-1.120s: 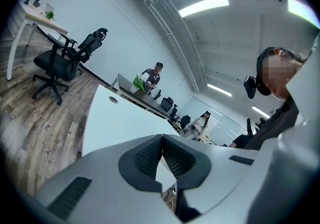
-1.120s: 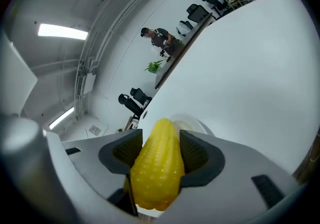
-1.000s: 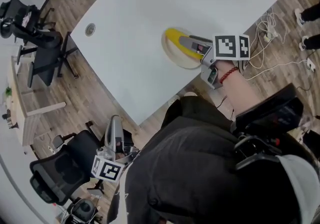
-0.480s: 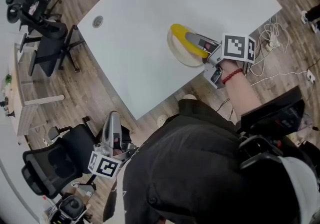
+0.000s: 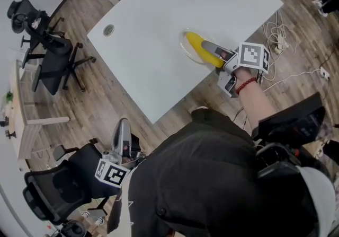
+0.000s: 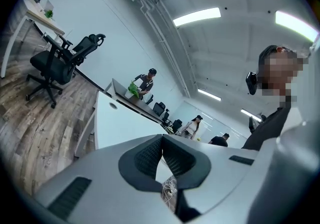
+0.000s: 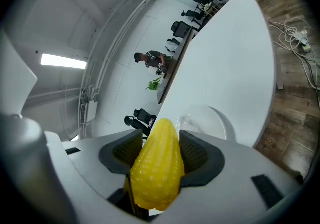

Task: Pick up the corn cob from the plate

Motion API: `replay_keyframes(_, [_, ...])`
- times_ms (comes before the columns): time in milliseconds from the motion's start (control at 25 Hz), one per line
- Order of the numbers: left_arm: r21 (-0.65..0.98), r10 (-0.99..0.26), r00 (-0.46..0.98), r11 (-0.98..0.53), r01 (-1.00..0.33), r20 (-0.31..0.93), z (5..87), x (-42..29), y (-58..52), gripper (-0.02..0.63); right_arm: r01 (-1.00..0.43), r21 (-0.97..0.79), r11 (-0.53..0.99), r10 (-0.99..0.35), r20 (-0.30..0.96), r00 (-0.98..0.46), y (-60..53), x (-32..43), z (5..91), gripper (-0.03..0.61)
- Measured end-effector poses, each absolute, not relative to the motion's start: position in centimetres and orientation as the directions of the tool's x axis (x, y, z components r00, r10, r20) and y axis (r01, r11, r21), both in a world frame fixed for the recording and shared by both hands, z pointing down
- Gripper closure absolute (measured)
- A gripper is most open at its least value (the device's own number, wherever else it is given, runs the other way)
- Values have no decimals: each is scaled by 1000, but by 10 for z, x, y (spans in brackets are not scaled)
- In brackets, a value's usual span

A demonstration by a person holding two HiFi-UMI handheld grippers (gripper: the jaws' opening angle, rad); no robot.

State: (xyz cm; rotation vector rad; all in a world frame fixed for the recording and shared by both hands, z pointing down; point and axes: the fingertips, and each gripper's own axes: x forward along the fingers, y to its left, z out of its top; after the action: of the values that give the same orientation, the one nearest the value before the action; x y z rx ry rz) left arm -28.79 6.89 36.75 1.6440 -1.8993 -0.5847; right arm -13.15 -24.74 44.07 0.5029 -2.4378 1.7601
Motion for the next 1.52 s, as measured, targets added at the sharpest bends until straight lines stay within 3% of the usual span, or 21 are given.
replay_keyframes(760, [625, -992, 36, 47, -780, 120, 364, -314, 236, 601, -224, -945, 237, -366, 126, -922, -58, -95, 398, 337])
replay_keyframes(1080, [645, -987, 142, -58, -762, 78, 368, -275, 244, 601, -221, -951, 217, -405, 118, -907, 3, -36, 385, 337])
replay_keyframes(1520, [668, -976, 187, -69, -741, 107, 374, -261, 230, 600, -100, -979, 179, -440, 11, -898, 8, -13, 367, 337])
